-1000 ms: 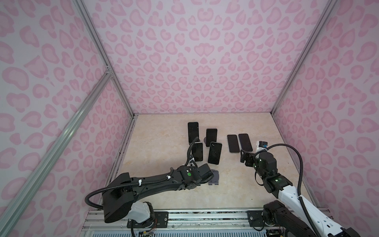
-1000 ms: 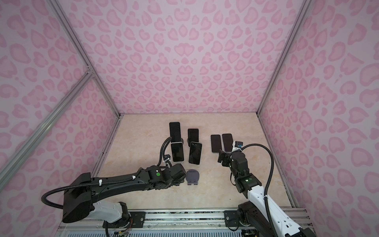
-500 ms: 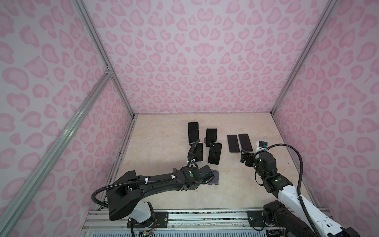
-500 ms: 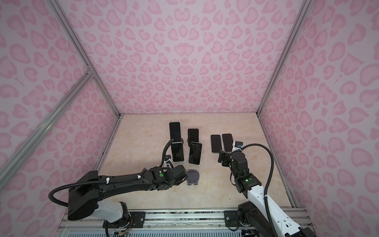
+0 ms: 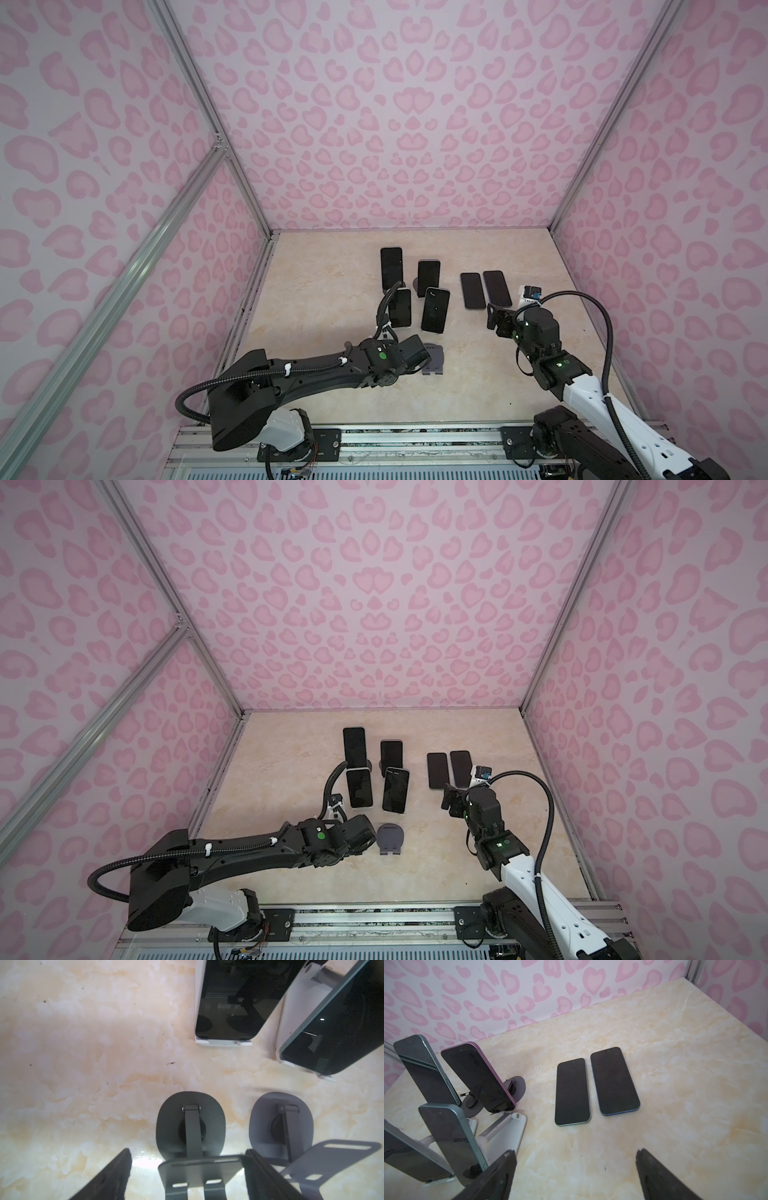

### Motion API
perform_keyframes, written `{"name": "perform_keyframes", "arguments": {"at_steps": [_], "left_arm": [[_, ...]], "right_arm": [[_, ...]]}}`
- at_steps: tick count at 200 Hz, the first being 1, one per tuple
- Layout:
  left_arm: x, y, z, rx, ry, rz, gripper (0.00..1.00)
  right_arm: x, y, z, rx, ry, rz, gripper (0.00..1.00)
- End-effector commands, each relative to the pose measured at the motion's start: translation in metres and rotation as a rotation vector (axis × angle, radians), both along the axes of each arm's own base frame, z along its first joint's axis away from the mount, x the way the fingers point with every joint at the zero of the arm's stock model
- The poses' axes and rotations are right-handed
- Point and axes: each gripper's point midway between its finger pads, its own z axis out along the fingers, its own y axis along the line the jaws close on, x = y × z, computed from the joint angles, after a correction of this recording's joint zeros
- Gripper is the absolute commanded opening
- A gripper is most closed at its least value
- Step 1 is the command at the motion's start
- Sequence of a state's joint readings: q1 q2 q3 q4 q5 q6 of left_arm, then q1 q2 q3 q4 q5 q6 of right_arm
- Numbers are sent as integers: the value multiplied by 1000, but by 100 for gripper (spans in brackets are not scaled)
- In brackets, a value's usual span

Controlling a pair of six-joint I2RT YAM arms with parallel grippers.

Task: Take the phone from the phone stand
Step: 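Lower the open left gripper over the dark grey round-base stand, then close the left gripper on the dark grey stand's upright plate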

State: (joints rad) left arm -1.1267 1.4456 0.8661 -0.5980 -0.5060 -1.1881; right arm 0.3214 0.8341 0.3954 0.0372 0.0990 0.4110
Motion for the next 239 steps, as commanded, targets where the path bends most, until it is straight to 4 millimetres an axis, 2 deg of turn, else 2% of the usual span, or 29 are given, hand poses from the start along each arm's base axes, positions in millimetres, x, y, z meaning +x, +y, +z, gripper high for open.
{"name": "perform_keyframes", "arguments": {"at_steps": [1, 50, 84, 109, 142, 187, 239], "left_arm": [[-2, 7, 1, -10, 11, 67, 89], [-9, 22, 3, -24, 19, 126, 87], [-12, 11, 5, -6, 50, 131, 86], [-6, 3, 8, 24, 44, 149, 88], [-4, 11, 4, 38, 22, 215, 89], [-3, 15, -4, 56, 18, 267, 89], [2, 17, -4, 55, -21, 285, 77]], "right_arm": [[2, 2, 0, 13, -5, 5, 92], [1, 5, 1, 20, -6, 16, 92], [5, 8, -6, 23, 16, 27, 92], [5, 10, -8, 19, 33, 36, 92], [2, 5, -1, 17, 4, 19, 92], [2, 8, -2, 21, 11, 30, 92], [2, 7, -4, 16, 15, 27, 92]]}}
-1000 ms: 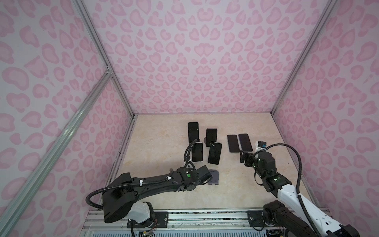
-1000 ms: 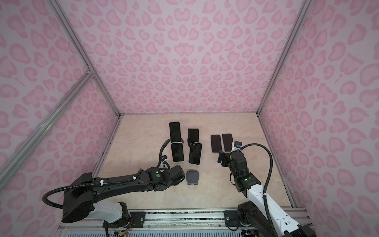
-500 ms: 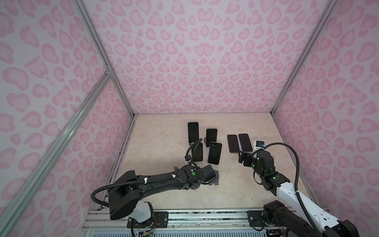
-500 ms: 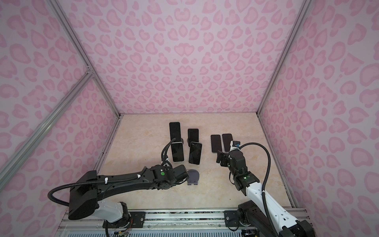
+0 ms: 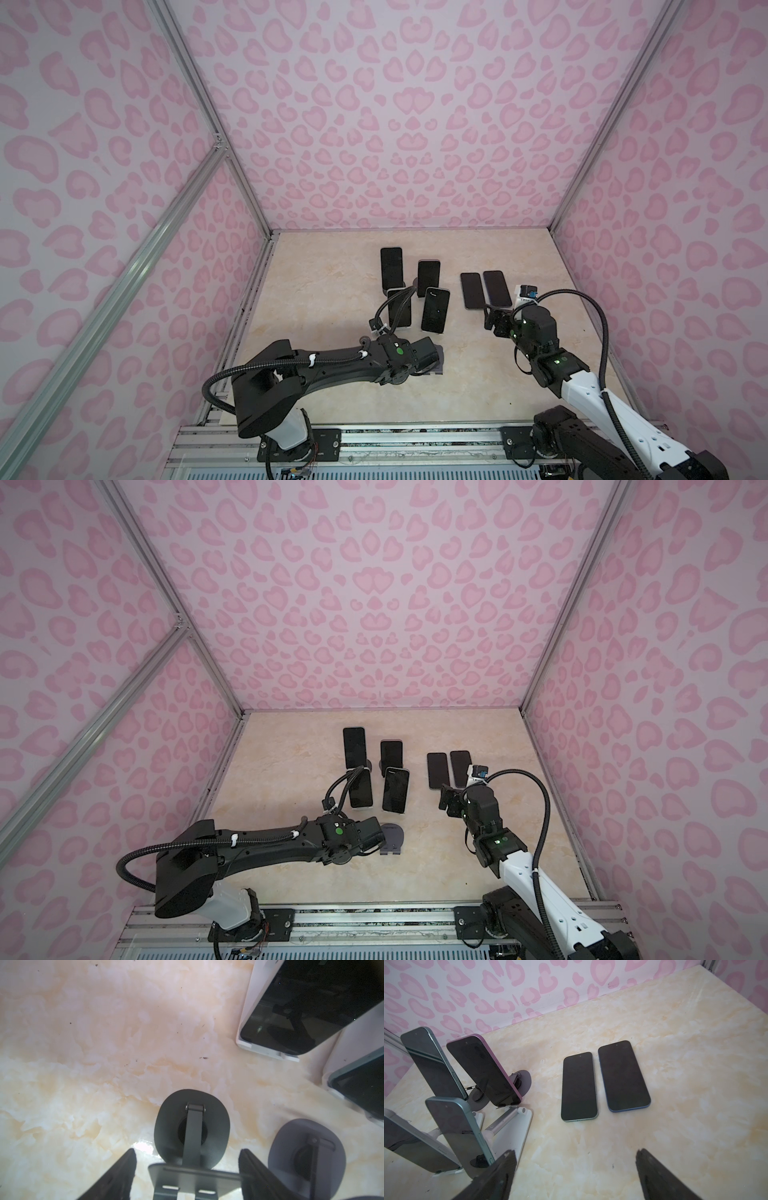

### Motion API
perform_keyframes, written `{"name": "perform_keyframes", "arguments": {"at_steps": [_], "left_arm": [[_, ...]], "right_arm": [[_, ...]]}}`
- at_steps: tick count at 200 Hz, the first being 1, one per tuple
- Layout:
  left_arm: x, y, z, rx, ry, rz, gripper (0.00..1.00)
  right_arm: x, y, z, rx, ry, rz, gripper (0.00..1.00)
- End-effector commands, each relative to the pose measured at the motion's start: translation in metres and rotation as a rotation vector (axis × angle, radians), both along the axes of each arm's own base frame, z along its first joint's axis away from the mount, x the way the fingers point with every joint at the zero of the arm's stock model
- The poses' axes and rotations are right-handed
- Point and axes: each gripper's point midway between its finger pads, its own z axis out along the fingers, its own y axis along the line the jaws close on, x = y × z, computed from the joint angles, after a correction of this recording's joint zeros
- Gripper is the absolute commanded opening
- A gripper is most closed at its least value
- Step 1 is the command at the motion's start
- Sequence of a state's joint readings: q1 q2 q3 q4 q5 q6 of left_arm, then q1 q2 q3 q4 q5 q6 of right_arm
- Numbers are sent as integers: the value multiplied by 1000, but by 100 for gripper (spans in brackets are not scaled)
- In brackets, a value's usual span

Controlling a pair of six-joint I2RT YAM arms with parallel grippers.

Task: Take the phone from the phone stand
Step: 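Close the left gripper on the dark grey stand's upright plate, then lift the dark grey stand and carry it farther from the robot with the left gripper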

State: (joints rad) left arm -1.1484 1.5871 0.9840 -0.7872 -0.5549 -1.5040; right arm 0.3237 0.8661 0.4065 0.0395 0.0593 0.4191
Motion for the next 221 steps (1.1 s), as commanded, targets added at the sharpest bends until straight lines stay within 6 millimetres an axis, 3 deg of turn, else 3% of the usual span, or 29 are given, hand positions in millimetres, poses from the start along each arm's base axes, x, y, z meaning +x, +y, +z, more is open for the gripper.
{"name": "perform_keyframes", "arguments": {"at_steps": [1, 80, 126, 155, 185, 221], "left_arm": [[5, 8, 4, 19, -48, 30, 76], [7, 21, 10, 19, -111, 10, 61], [10, 29, 27, 22, -161, -16, 59], [20, 39, 54, 45, -227, -43, 59], [47, 76, 80, 43, -243, -25, 59], [105, 108, 127, 97, -322, -38, 61]], "right_arm": [[1, -2, 1, -2, -10, -8, 92], [1, -2, 1, -4, -9, -10, 92], [1, -2, 0, -8, -8, -13, 91], [0, -2, -1, -8, -6, -11, 91], [1, 0, 0, -6, -10, -7, 91], [1, 0, -1, -6, -9, -7, 91]]}}
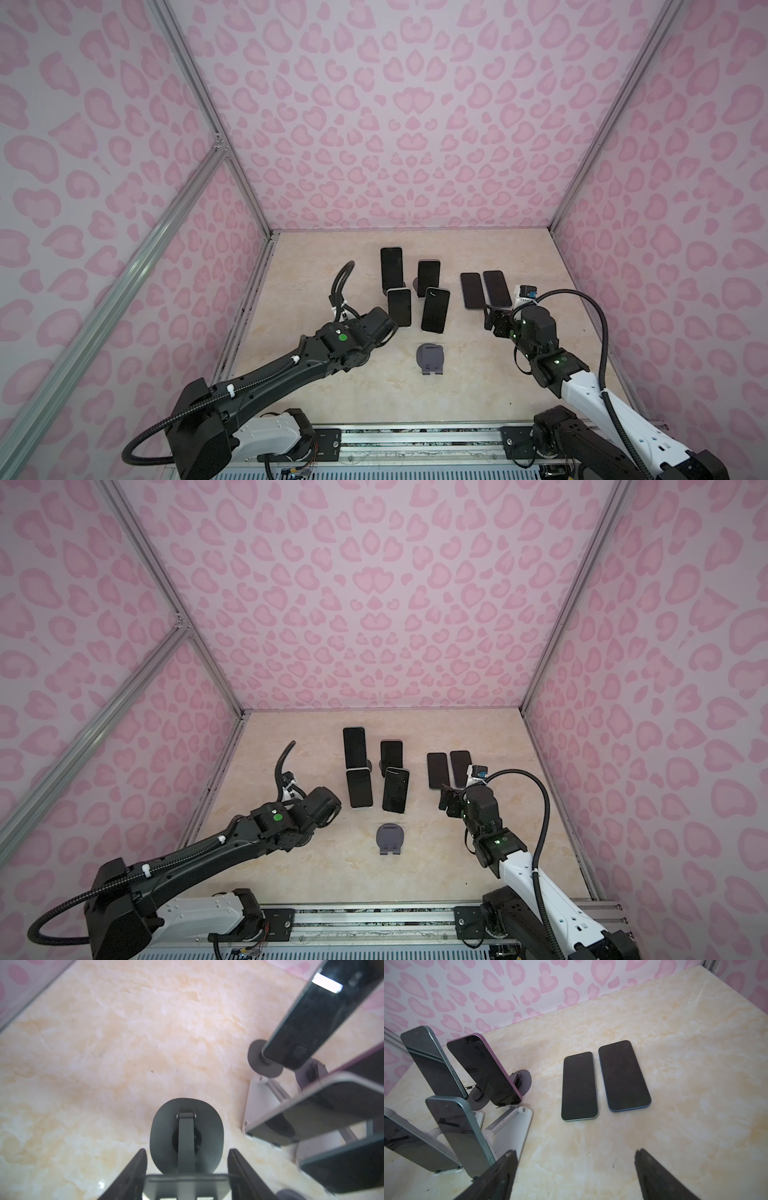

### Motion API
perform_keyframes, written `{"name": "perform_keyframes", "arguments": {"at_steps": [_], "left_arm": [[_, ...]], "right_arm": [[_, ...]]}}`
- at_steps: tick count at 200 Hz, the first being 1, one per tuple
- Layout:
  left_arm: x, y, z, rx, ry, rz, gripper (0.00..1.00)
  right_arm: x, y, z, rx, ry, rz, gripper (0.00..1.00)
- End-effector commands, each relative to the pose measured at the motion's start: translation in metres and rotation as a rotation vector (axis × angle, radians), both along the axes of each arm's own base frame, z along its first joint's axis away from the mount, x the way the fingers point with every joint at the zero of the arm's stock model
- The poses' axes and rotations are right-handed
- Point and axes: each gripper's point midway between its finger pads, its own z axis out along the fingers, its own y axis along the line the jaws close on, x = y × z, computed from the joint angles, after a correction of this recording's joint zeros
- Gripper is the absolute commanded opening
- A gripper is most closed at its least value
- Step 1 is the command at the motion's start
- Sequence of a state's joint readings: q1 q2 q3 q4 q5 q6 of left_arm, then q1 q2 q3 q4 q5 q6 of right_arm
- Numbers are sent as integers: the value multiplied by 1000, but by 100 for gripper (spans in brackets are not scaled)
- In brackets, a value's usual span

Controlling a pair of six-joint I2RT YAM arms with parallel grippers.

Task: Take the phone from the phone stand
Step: 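Lift the dark grey stand and carry it farther from the robot with the left gripper, then set the dark grey stand down near the far wall and open the left gripper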

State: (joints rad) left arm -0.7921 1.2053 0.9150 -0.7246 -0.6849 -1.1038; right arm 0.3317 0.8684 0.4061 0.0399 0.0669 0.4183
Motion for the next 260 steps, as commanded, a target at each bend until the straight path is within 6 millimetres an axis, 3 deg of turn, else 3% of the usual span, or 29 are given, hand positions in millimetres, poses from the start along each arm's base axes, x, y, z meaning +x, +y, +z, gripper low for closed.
{"name": "perform_keyframes", "arguments": {"at_steps": [1, 22, 39, 90, 134, 137, 212, 244, 260], "left_arm": [[37, 6, 34, 109, -65, -103, 61], [77, 15, 46, 100, -77, -117, 60], [106, 26, 44, 96, -79, -93, 59], [179, 52, -8, 56, 55, -114, 57], [213, 64, -36, 32, 89, -155, 57], [220, 64, -28, 34, 69, -153, 57], [234, 81, -83, -25, 165, -76, 58], [231, 84, -87, -16, 173, -64, 58], [231, 84, -89, -8, 187, -66, 63]], "right_arm": [[1, -1, 0, -1, -10, -8, 91], [1, 0, -1, 2, -9, -7, 90], [1, -2, -2, -2, -6, -17, 91], [1, -5, -2, -16, -10, -29, 90], [1, -5, -4, -21, -4, -33, 90], [2, -5, -4, -23, -3, -33, 90], [0, -13, -6, -43, -9, -68, 90], [2, -12, -8, -47, 2, -65, 90], [2, -12, -9, -48, 4, -65, 91]]}}
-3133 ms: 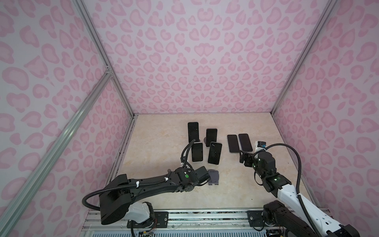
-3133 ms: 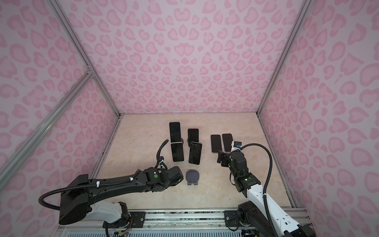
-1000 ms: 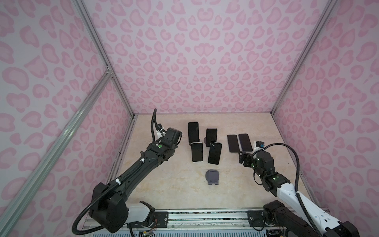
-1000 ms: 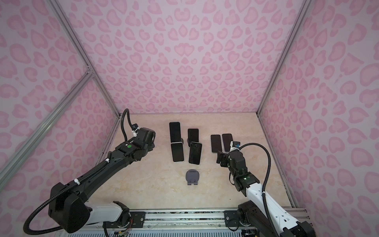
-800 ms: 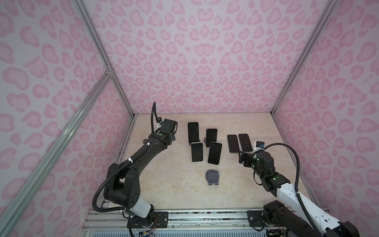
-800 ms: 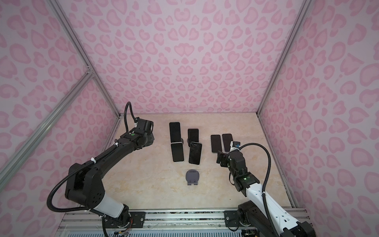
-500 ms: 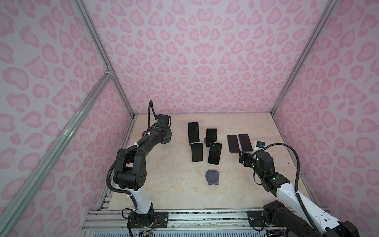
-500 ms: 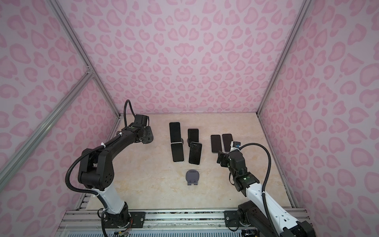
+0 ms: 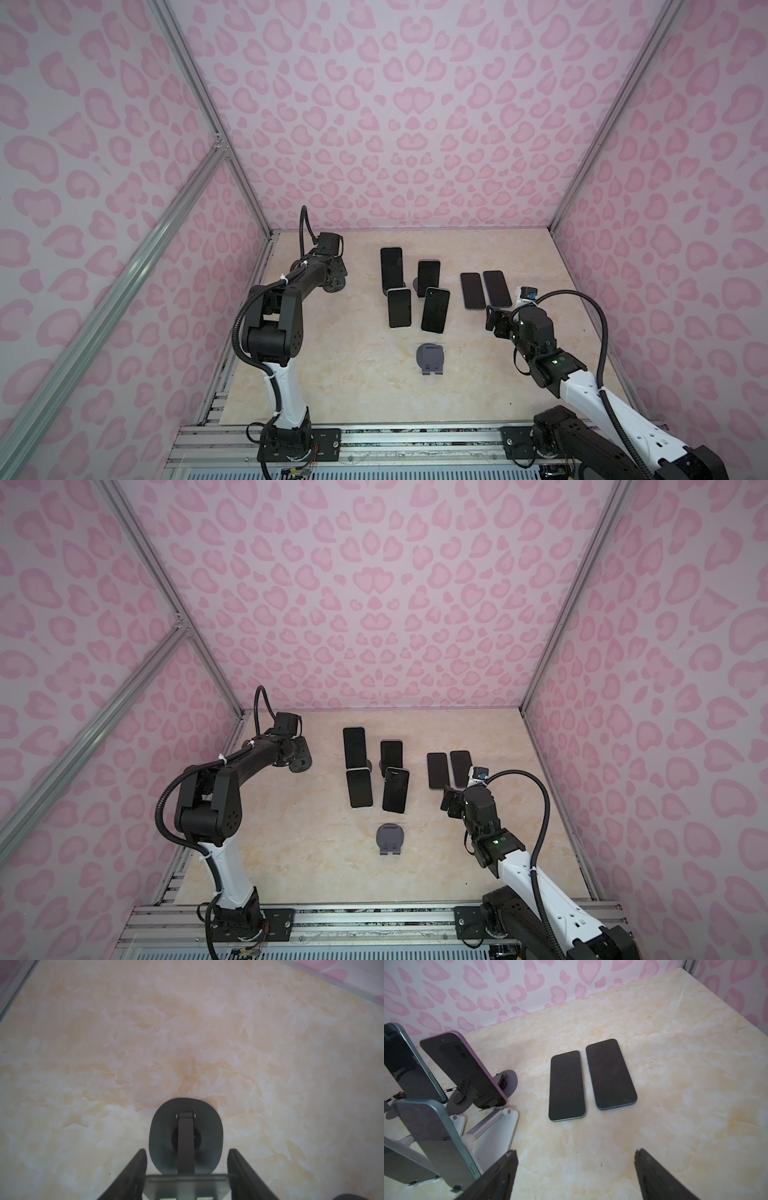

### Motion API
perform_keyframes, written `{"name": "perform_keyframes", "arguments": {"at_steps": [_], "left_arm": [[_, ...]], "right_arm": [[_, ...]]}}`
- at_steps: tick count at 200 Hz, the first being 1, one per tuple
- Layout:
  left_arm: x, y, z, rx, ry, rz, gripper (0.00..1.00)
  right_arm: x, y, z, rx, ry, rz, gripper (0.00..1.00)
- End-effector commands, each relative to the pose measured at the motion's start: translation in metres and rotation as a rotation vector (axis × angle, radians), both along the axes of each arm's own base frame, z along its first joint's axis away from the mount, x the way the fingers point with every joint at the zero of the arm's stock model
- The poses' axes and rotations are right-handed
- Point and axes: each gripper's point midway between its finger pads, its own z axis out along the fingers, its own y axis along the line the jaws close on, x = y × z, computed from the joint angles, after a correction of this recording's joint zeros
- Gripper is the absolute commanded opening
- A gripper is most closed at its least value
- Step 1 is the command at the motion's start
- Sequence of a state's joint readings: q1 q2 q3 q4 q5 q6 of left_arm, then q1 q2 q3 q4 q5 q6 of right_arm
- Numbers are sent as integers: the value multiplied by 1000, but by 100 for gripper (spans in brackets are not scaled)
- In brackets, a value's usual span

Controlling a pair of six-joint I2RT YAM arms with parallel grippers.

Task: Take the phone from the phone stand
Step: 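Set the dark grey stand down near the far wall and open the left gripper, then move the left gripper back over the lighter grey round-base stand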

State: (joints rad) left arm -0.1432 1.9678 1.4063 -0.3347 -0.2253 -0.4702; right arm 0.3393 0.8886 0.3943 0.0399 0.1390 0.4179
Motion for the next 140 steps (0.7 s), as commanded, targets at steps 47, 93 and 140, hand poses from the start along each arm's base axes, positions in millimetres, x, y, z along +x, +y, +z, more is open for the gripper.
{"name": "perform_keyframes", "arguments": {"at_steps": [47, 93, 140], "left_arm": [[0, 2, 19, 15, -28, -6, 86], [-30, 8, 118, -14, -177, 20, 94], [-130, -47, 145, -118, -258, -73, 98]], "right_arm": [[2, -1, 2, -5, -15, -6, 91], [2, 0, -1, -10, 0, -3, 91], [1, -6, 4, -21, -27, -28, 91]]}}
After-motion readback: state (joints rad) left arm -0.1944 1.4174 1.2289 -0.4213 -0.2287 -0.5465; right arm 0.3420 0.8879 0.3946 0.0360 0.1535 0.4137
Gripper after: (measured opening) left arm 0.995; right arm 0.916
